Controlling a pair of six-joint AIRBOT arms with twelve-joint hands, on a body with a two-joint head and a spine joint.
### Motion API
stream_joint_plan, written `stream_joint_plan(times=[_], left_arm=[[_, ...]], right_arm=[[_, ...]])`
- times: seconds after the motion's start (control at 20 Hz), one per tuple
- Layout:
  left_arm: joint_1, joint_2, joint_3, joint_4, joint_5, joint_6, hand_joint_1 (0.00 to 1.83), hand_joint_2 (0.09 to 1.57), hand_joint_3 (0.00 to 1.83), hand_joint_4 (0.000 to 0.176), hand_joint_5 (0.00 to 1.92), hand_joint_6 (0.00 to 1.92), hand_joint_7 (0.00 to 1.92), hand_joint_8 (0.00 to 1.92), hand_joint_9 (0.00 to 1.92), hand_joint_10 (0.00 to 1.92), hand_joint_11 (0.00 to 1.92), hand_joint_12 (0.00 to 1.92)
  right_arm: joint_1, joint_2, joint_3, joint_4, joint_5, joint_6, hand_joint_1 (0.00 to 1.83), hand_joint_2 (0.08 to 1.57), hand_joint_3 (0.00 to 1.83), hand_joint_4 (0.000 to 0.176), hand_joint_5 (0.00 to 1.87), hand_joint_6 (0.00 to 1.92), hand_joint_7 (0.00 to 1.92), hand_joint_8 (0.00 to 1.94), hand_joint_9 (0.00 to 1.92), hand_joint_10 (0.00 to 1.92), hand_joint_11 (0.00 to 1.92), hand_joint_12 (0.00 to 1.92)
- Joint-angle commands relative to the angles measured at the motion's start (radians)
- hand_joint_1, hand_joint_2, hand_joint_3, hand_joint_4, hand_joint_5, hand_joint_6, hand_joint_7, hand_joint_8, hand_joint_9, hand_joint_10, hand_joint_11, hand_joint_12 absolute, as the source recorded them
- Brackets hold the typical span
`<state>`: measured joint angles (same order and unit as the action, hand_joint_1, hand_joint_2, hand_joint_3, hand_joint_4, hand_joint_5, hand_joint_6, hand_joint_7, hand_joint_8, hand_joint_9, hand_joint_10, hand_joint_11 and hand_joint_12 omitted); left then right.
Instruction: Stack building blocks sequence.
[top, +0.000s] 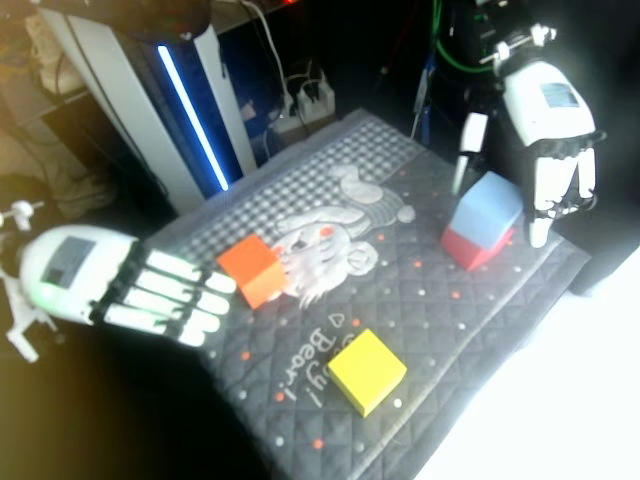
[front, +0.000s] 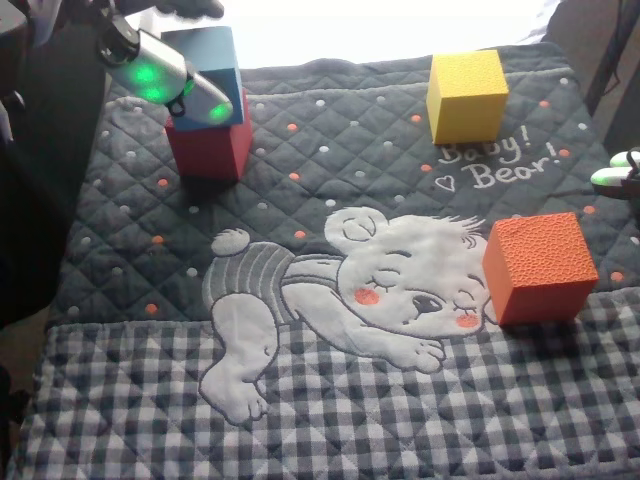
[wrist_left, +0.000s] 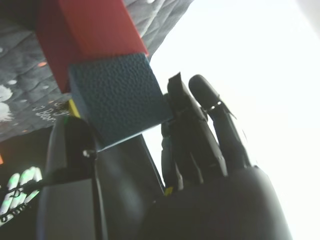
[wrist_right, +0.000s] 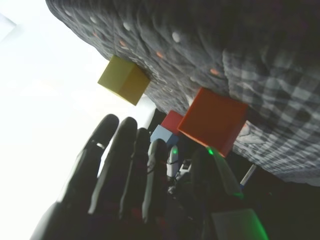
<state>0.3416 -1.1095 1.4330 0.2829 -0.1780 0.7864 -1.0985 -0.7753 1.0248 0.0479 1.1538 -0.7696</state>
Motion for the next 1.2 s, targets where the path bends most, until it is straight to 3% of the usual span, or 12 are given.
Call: stream_joint_plan(times=[0.0, 0.15, 0.2, 0.4, 0.5, 0.6, 0.75, 0.85, 0.9, 1.0, 1.05, 1.15], left_arm=[[-0.011, 0.020, -0.014, -0.009, -0.143, 0.007, 0.86, 0.87, 0.00, 0.156, 0.14, 0.01, 0.27, 0.00, 0.24, 0.00, 0.00, 0.88], [-0.021, 0.078, -0.096, -0.056, -0.195, 0.115, 0.83, 0.86, 0.00, 0.171, 0.07, 0.00, 0.12, 0.00, 0.12, 0.00, 0.00, 0.69], [-0.020, 0.108, -0.130, -0.072, -0.225, 0.144, 0.78, 0.86, 0.00, 0.175, 0.01, 0.00, 0.04, 0.01, 0.05, 0.01, 0.00, 0.48], [0.036, 0.229, -0.275, -0.115, -0.408, 0.182, 0.75, 0.86, 0.00, 0.176, 0.00, 0.00, 0.00, 0.00, 0.00, 0.00, 0.00, 0.18], [0.089, 0.283, -0.345, -0.174, -0.527, 0.242, 0.78, 0.85, 0.00, 0.176, 0.01, 0.00, 0.00, 0.00, 0.00, 0.00, 0.00, 0.02], [0.193, 0.354, -0.421, -0.236, -0.693, 0.245, 0.77, 0.83, 0.00, 0.176, 0.00, 0.00, 0.00, 0.00, 0.00, 0.00, 0.00, 0.00], [0.319, 0.426, -0.510, -0.271, -0.843, 0.245, 0.74, 0.86, 0.00, 0.176, 0.01, 0.00, 0.00, 0.00, 0.00, 0.00, 0.00, 0.00], [0.387, 0.451, -0.551, -0.273, -0.887, 0.241, 0.74, 0.82, 0.00, 0.171, 0.05, 0.02, 0.00, 0.00, 0.00, 0.00, 0.00, 0.00], [0.416, 0.453, -0.562, -0.276, -0.897, 0.234, 0.74, 0.81, 0.00, 0.175, 0.05, 0.02, 0.00, 0.00, 0.00, 0.00, 0.00, 0.00], [0.495, 0.451, -0.573, -0.306, -0.927, 0.205, 0.72, 0.80, 0.00, 0.176, 0.06, 0.01, 0.00, 0.00, 0.00, 0.00, 0.00, 0.00], [0.528, 0.450, -0.577, -0.326, -0.938, 0.201, 0.74, 0.79, 0.00, 0.176, 0.06, 0.01, 0.00, 0.00, 0.00, 0.00, 0.00, 0.00], [0.601, 0.443, -0.578, -0.379, -0.972, 0.183, 0.77, 0.74, 0.00, 0.169, 0.09, 0.01, 0.00, 0.00, 0.00, 0.00, 0.00, 0.00]], right_arm=[[0.007, 0.002, 0.003, 0.022, 0.124, 0.005, 0.87, 1.31, 0.00, 0.022, 0.45, 0.00, 0.46, 0.00, 0.46, 0.00, 0.07, 0.84], [0.007, 0.004, -0.003, 0.020, 0.150, 0.011, 0.86, 1.32, 0.00, 0.022, 0.43, 0.00, 0.44, 0.00, 0.48, 0.01, 0.12, 0.87], [0.007, 0.007, -0.004, 0.016, 0.170, 0.023, 0.91, 1.31, 0.00, 0.021, 0.43, 0.00, 0.44, 0.00, 0.47, 0.00, 0.16, 0.78], [0.008, 0.025, -0.022, -0.035, 0.258, 0.053, 0.82, 1.30, 0.00, 0.023, 0.40, 0.00, 0.44, 0.00, 0.43, 0.00, 0.35, 0.37], [0.027, 0.034, -0.036, -0.076, 0.297, 0.053, 0.75, 1.28, 0.00, 0.020, 0.42, 0.00, 0.43, 0.00, 0.42, 0.00, 0.43, 0.18], [0.070, 0.032, -0.034, -0.111, 0.305, 0.053, 0.76, 1.26, 0.00, 0.033, 0.41, 0.00, 0.40, 0.00, 0.39, 0.00, 0.41, 0.14], [0.101, 0.024, -0.027, -0.126, 0.305, 0.053, 0.68, 1.25, 0.00, 0.016, 0.44, 0.01, 0.40, 0.01, 0.35, 0.01, 0.34, 0.11], [0.107, 0.015, -0.016, -0.126, 0.295, 0.053, 0.64, 1.23, 0.00, 0.062, 0.35, 0.00, 0.26, 0.00, 0.21, 0.00, 0.15, 0.03], [0.119, 0.010, -0.010, -0.126, 0.278, 0.053, 0.80, 1.16, 0.00, 0.075, 0.30, 0.01, 0.19, 0.01, 0.18, 0.00, 0.21, 0.06], [0.152, -0.013, 0.009, -0.136, 0.222, 0.054, 0.88, 1.00, 0.00, 0.147, 0.10, 0.00, 0.12, 0.00, 0.18, 0.00, 0.28, 0.10], [0.175, -0.026, 0.018, -0.152, 0.193, 0.058, 0.91, 0.95, 0.00, 0.166, 0.06, 0.00, 0.10, 0.00, 0.18, 0.00, 0.27, 0.09], [0.229, -0.058, 0.039, -0.206, 0.117, 0.072, 0.88, 0.93, 0.00, 0.176, 0.00, 0.00, 0.06, 0.00, 0.11, 0.00, 0.19, 0.06]])
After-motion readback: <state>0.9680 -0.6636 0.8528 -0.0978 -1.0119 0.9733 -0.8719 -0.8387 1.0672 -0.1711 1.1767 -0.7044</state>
